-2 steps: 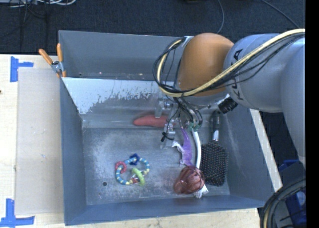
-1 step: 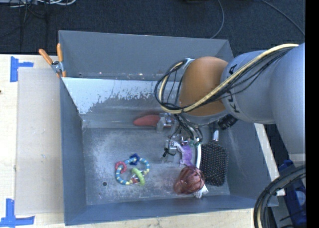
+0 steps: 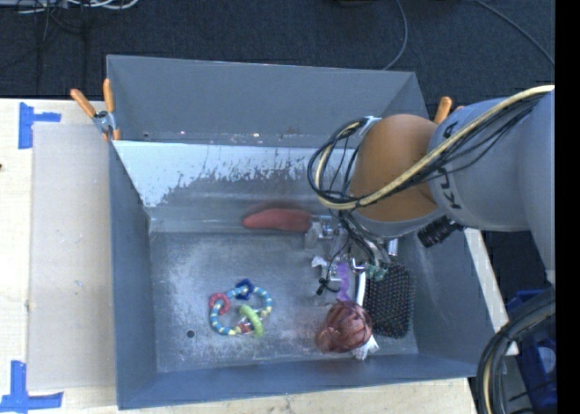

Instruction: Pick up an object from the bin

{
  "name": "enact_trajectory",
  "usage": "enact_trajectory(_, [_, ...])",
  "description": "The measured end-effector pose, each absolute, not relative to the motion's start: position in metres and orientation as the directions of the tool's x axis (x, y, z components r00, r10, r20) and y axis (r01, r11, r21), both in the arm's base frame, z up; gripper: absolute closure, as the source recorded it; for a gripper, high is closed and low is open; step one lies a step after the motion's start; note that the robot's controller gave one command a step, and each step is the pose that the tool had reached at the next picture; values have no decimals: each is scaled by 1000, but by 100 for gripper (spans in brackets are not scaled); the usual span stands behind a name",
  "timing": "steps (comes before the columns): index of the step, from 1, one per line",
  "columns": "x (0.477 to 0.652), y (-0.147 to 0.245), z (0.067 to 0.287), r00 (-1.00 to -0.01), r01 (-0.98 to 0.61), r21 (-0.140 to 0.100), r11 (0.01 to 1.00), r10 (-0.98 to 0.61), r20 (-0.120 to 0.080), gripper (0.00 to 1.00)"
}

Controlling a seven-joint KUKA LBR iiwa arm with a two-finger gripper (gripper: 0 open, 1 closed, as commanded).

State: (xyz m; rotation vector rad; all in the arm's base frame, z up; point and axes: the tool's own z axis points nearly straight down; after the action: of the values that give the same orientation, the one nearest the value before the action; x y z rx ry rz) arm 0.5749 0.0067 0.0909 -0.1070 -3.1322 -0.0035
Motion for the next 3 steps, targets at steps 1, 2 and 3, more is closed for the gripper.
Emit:
enact_trajectory(1, [573, -11, 89, -1000, -21, 1, 1000, -21, -4, 0])
enact_trajectory(2, [557, -26, 76, -1000, 23, 3, 1000, 23, 5, 0])
enact_trajectory(3, [552, -32, 74, -969, 246, 2, 969, 246, 3, 0])
